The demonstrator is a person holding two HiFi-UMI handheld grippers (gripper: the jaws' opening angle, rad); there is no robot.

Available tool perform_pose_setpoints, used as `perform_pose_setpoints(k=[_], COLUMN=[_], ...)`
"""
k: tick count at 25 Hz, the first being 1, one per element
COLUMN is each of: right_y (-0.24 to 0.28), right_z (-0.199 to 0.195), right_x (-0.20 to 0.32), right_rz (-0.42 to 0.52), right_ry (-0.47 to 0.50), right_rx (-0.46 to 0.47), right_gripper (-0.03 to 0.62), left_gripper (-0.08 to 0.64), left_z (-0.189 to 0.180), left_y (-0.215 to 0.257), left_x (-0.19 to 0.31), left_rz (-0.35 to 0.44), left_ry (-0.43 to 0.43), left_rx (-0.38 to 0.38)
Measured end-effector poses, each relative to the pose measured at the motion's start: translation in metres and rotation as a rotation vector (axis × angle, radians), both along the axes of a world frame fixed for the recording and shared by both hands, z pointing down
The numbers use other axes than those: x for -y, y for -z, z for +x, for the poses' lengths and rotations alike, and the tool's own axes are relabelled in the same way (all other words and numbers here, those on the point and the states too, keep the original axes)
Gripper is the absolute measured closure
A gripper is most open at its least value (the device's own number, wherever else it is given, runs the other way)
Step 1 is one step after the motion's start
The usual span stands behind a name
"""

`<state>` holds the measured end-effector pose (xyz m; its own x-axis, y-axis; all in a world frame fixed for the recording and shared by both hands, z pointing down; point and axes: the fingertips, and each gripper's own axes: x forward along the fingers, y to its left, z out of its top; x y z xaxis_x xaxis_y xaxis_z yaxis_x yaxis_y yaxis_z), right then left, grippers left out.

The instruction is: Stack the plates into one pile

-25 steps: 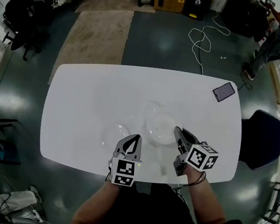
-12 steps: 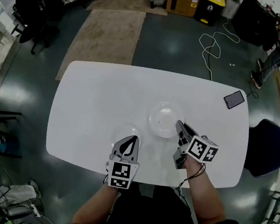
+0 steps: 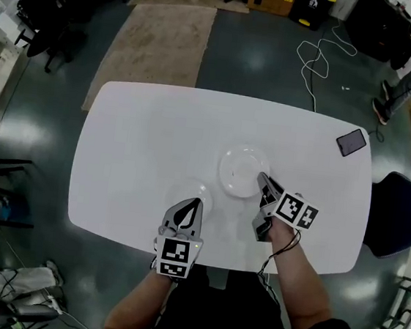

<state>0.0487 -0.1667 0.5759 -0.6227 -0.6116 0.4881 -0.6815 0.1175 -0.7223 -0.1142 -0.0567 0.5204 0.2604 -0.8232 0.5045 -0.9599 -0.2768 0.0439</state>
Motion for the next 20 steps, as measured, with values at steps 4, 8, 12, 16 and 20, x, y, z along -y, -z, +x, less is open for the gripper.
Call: perform_pose_setpoints(k=[4,8,12,16,20], right_y=[-0.011,-0.017,-0.019,-0.024,-0.028], right_z=[-0.002,-0.004,0.000,0.000,-0.001], right_x=[0.000,-0.001,0.003,0.005,0.005], right_rz=[-0.009,-0.015,-0.012,-0.005,0.005], right_ry=[0.005,0.004,-0.013,0.003,0.031], right_rx=[-0.021,-0.036,-0.057,-0.097,-0.157], right_gripper=[0.565,0.565,0.563,0.555,0.540], left_gripper=[0.541,0.541,0.541,0.541,0.541], left_z=[-0.001,-0.005,-0.008,-0.010,-0.008], left_y=[-0.004,-0.006,-0.006,-0.010,-0.013], left_x=[0.003,0.005,0.008,0.012,0.013], left_rz=[-0.001,-0.005,-0.008,-0.017,-0.023], left_ry=[-0.008,-0.007,-0.009,-0.013,-0.016], left_rx=[-0.005,-0.013,-0.019,-0.025,-0.030])
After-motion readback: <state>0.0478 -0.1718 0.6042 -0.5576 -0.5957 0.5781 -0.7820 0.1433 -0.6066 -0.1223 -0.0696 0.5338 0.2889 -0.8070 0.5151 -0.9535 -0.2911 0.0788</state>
